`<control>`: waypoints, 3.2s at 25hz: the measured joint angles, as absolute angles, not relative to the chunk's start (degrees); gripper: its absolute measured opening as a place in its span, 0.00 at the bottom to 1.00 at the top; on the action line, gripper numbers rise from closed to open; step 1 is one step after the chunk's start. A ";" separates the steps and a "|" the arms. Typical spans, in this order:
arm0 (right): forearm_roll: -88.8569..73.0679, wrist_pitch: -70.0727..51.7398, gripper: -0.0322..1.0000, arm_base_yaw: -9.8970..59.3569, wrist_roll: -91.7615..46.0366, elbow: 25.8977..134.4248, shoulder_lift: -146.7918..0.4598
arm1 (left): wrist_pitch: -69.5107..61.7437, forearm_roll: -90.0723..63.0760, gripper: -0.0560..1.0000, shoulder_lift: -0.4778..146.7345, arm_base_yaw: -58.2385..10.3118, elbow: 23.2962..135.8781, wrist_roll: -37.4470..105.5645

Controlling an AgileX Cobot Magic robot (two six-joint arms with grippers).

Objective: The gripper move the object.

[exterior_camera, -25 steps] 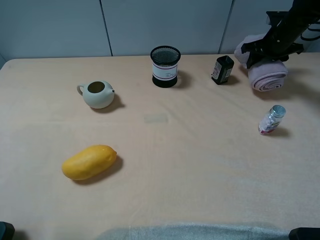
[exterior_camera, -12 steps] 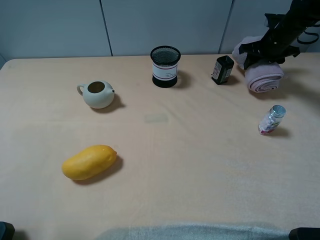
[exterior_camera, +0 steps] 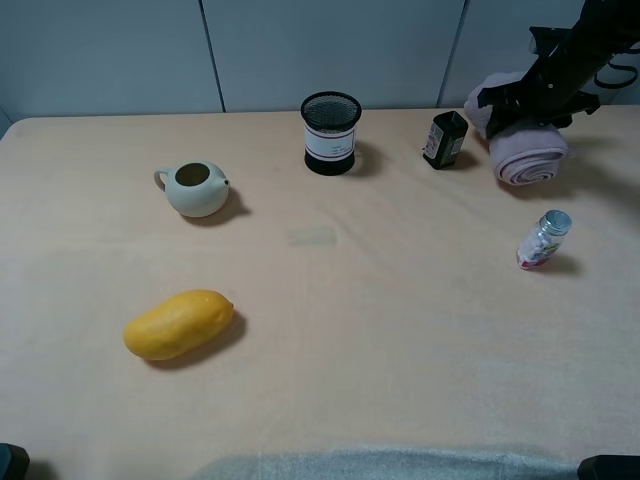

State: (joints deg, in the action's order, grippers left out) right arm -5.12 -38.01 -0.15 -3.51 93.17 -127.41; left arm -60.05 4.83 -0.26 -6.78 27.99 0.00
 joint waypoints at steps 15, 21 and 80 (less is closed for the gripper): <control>-4.31 -38.08 0.70 -0.15 -2.15 93.17 -127.22 | -60.05 4.83 0.80 -0.26 -6.78 27.99 0.00; -4.27 -39.82 0.70 -0.15 -2.03 93.17 -124.98 | -60.05 4.83 0.80 -0.26 -6.78 27.99 0.00; -6.00 -69.85 0.70 -0.15 0.00 57.19 -35.23 | -60.05 4.83 0.80 -0.26 -6.78 27.99 0.00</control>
